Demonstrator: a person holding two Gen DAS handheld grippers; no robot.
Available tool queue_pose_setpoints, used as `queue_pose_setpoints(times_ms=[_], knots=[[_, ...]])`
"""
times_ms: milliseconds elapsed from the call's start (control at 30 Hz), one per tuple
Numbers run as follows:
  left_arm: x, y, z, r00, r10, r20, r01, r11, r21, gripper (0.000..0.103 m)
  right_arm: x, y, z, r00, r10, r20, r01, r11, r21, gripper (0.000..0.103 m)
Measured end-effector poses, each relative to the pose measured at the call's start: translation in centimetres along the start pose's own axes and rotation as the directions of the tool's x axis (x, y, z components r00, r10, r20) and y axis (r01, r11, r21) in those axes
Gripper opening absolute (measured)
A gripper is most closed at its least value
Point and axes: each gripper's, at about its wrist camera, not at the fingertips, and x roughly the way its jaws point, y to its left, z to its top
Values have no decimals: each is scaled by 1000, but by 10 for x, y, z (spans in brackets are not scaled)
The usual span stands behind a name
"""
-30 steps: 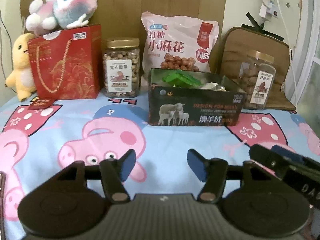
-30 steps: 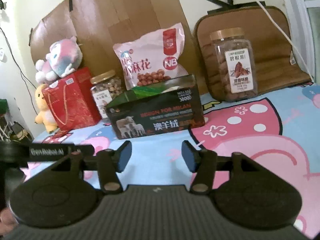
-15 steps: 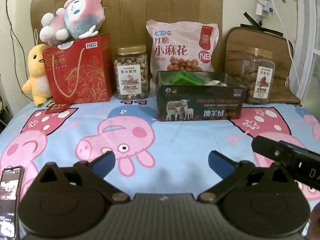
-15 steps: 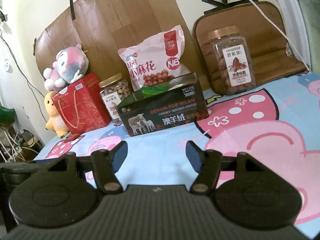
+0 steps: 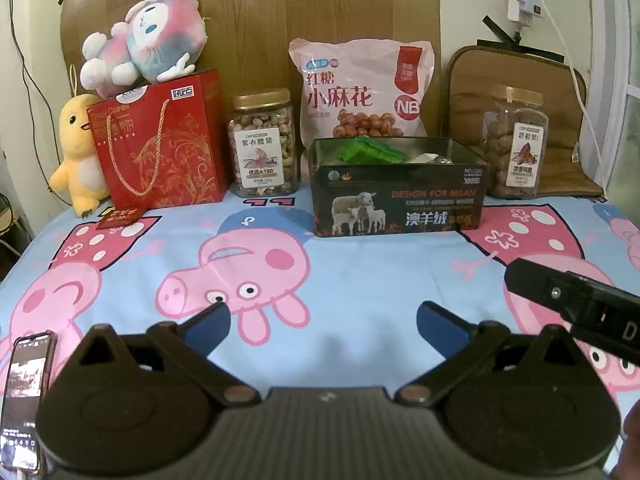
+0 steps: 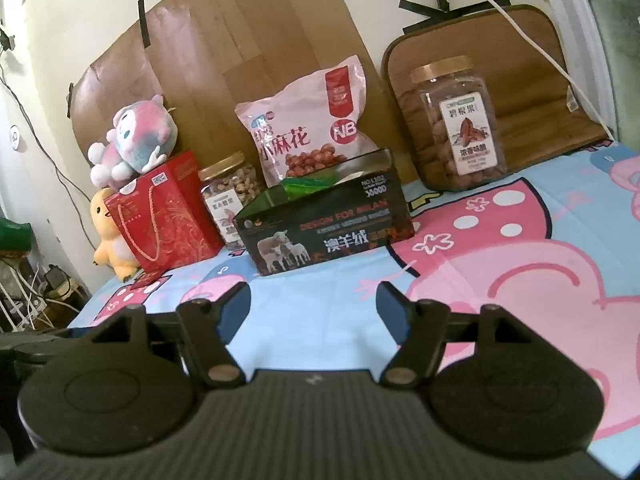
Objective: Organize snacks
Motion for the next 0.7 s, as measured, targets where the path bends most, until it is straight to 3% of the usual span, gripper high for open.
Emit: queue_pose_setpoints(times_ms=[700], knots=[[15,5,-4,995,-27,-95,24,999,-33,103,5,-2,-2,1000,-23,-8,23,999,30,73]])
